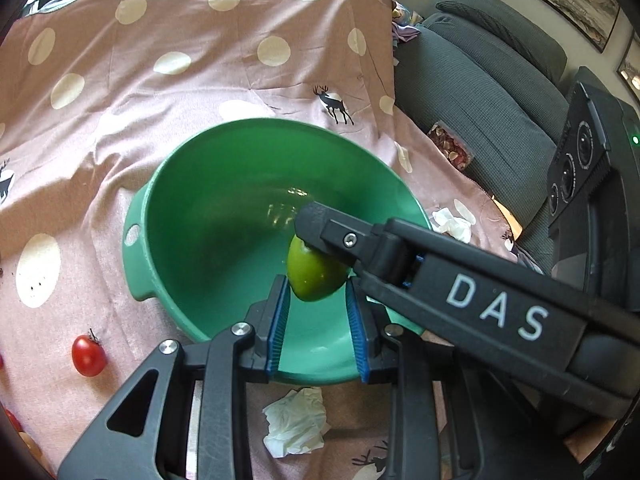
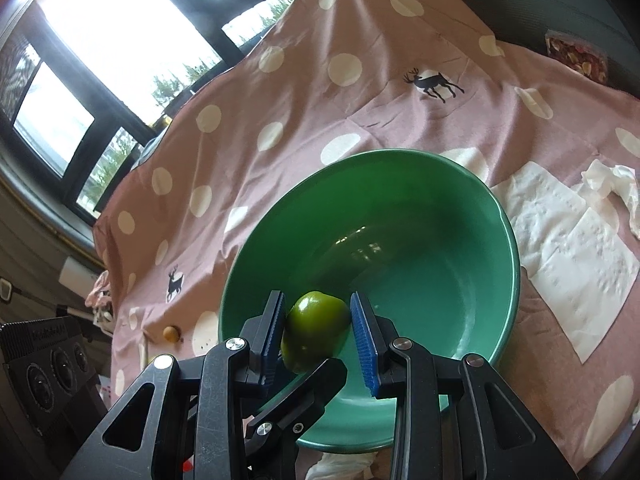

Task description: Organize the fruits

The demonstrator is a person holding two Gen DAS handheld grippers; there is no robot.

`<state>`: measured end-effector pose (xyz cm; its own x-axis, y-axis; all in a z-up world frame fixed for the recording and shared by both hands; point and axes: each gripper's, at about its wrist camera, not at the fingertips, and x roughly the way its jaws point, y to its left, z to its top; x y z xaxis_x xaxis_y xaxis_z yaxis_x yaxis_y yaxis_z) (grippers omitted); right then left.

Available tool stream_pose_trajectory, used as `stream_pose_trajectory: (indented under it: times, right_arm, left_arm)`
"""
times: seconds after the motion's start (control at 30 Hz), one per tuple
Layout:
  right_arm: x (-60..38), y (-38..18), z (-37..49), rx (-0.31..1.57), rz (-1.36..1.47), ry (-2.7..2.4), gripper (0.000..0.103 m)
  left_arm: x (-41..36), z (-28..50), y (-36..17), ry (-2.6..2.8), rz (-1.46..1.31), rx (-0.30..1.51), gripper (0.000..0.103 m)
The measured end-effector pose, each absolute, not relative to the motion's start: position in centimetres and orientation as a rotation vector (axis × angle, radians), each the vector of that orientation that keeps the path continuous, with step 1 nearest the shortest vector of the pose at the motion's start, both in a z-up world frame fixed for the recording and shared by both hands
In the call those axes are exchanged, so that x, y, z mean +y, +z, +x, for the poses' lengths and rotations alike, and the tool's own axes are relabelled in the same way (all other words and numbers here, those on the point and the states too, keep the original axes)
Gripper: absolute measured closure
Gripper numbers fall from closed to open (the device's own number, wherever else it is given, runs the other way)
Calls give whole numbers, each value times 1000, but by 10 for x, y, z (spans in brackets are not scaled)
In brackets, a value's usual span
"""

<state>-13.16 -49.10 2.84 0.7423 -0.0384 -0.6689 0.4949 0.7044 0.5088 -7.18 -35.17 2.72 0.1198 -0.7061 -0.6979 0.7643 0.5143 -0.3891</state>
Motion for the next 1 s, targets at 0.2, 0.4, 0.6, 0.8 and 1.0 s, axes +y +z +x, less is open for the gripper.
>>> stream_pose_trajectory:
  times: [0.2, 0.4, 0.6, 0.8, 1.0]
  right_arm:
    - [-491, 27, -130, 689, 745, -337, 67]
    - [-490, 28, -129, 672, 717, -370, 67]
    - [-481, 37, -122, 635, 570, -551, 66]
    - [-481, 32, -109, 612, 543, -594, 54]
    - [-476, 22, -89, 667, 418, -702, 54]
  left_arm:
    - [-351, -72, 27, -1068, 63, 976, 75]
    - [-330, -72, 33, -1023, 31, 968, 75]
    - [-274, -72, 56, -936, -37, 917, 58]
    - [-203, -63, 66, -796, -109, 885, 36]
    - [-141, -43, 44, -610, -233, 837, 28]
